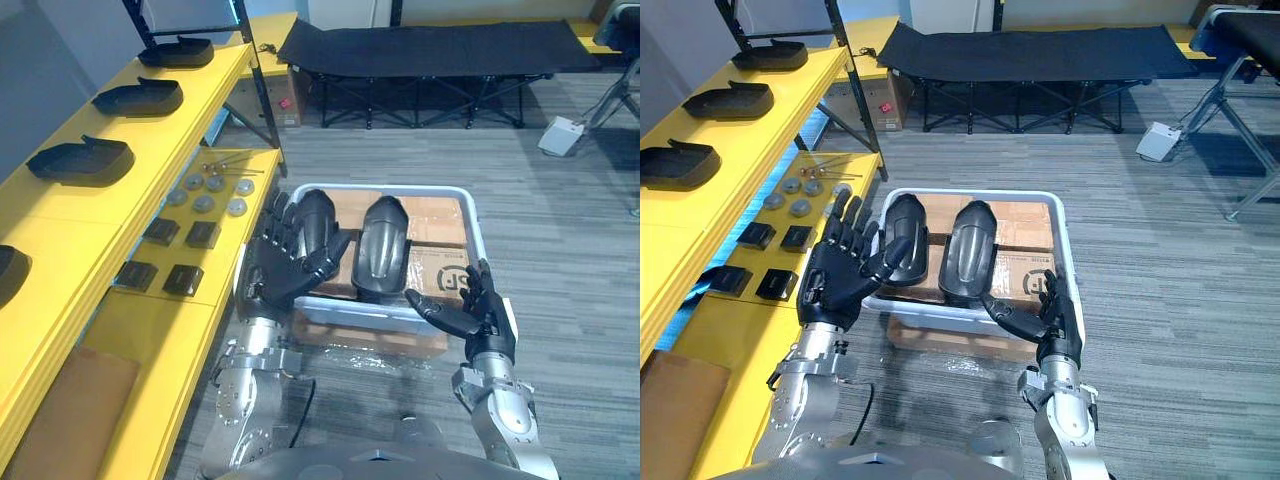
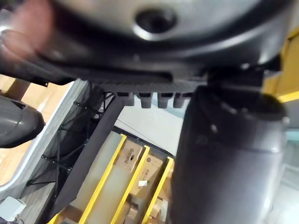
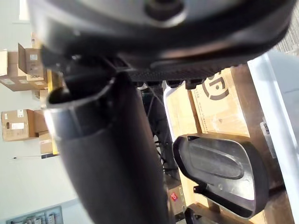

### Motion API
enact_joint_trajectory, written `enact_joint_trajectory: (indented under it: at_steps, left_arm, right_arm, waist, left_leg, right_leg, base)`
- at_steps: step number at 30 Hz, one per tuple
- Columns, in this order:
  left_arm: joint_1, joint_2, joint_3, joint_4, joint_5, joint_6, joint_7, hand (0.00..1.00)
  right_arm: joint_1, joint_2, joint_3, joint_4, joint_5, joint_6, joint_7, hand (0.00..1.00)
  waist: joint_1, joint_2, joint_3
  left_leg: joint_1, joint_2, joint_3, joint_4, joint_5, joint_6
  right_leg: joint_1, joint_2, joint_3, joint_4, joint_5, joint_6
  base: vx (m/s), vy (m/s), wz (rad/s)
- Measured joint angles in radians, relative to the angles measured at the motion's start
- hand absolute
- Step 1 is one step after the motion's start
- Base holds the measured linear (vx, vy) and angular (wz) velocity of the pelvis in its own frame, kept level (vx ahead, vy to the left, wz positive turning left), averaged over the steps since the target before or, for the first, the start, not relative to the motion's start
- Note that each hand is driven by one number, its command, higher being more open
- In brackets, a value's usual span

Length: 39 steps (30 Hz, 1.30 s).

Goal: Walk over and take three plastic housings, then place them on the shelf

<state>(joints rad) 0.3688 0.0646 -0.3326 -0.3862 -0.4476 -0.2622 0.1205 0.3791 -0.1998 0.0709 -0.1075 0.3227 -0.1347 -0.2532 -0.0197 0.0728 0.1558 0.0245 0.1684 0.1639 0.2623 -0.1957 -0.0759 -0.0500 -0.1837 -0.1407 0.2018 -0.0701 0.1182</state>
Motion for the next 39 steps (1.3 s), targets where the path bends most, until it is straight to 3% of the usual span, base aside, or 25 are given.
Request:
enact_joint_trajectory:
  at_steps: [3,7,10,14,18,22,29,39]
  left_arm:
    - [-0.001,0.023,0.033,0.001,-0.017,0.001,-0.025,1.0]
    - [-0.01,0.074,0.041,0.002,-0.014,0.007,-0.086,1.0]
    - [-0.042,0.082,0.043,0.002,-0.009,0.009,-0.118,1.0]
    - [-0.12,0.094,0.046,0.002,0.003,0.017,-0.137,1.0]
    - [-0.143,0.104,0.052,0.001,0.025,0.052,-0.179,1.0]
    - [-0.148,0.143,0.03,0.006,0.024,0.094,-0.185,1.0]
    - [-0.185,0.142,0.035,0.137,0.023,0.107,-0.154,1.0]
    - [-0.205,0.115,0.002,0.302,0.014,0.135,-0.135,1.0]
  right_arm:
    - [-0.044,0.001,0.003,0.037,0.0,0.014,0.007,1.0]
    - [-0.105,0.032,0.015,0.186,0.0,0.022,-0.026,1.0]
    - [-0.24,0.035,-0.061,0.345,0.001,0.025,-0.086,1.0]
    - [-0.464,-0.033,-0.196,0.532,0.036,0.036,-0.156,1.0]
    - [-0.633,-0.142,-0.24,0.645,0.044,0.062,-0.193,1.0]
    - [-0.706,-0.197,-0.245,0.712,0.048,0.062,-0.194,1.0]
    - [-0.908,-0.339,-0.238,0.898,0.085,0.103,-0.118,1.0]
    - [-1.131,-0.486,-0.168,1.169,0.134,0.196,-0.069,1.0]
  waist:
    - [0.013,-0.008,0.004]
    - [0.043,-0.07,0.003]
    - [0.046,-0.081,0.017]
    - [0.074,-0.073,0.103]
    - [0.101,-0.074,0.191]
    - [0.123,-0.075,0.219]
    - [0.154,-0.06,0.29]
    - [0.184,-0.006,0.334]
  left_leg:
    - [0.001,-0.019,0.016,-0.051,0.012,-0.032]
    - [-0.018,-0.035,0.011,-0.034,0.016,-0.031]
    - [-0.076,-0.041,-0.021,0.003,0.017,-0.028]
    - [-0.157,-0.038,-0.06,0.068,0.017,-0.027]
    - [-0.216,-0.037,-0.091,0.104,0.018,-0.026]
    - [-0.263,-0.038,-0.12,0.122,0.024,-0.028]
    - [-0.324,-0.043,-0.165,0.18,0.017,-0.028]
    - [-0.421,-0.052,-0.2,0.242,0.014,-0.017]
  right_leg:
    - [-0.004,0.002,0.015,-0.076,0.07,0.014]
    - [0.044,-0.005,-0.005,-0.196,0.147,0.017]
    - [0.031,-0.011,-0.031,-0.214,0.17,0.015]
    - [0.009,-0.006,-0.059,-0.229,0.203,0.008]
    - [-0.007,0.0,-0.083,-0.253,0.227,-0.002]
    - [-0.03,0.004,-0.105,-0.256,0.237,0.001]
    - [-0.067,0.004,-0.127,-0.215,0.235,0.0]
    - [-0.142,-0.008,-0.157,-0.156,0.229,-0.002]
  base:
    - [-0.06,0.072,-0.26]
    - [-0.06,0.067,0.01]
    - [-0.1,0.028,0.27]
    - [-0.13,0.006,0.2]
    - [-0.12,-0.001,0.14]
    - [-0.02,-0.009,0.18]
    - [-0.02,0.021,0.07]
    - [-0.07,0.036,0.07]
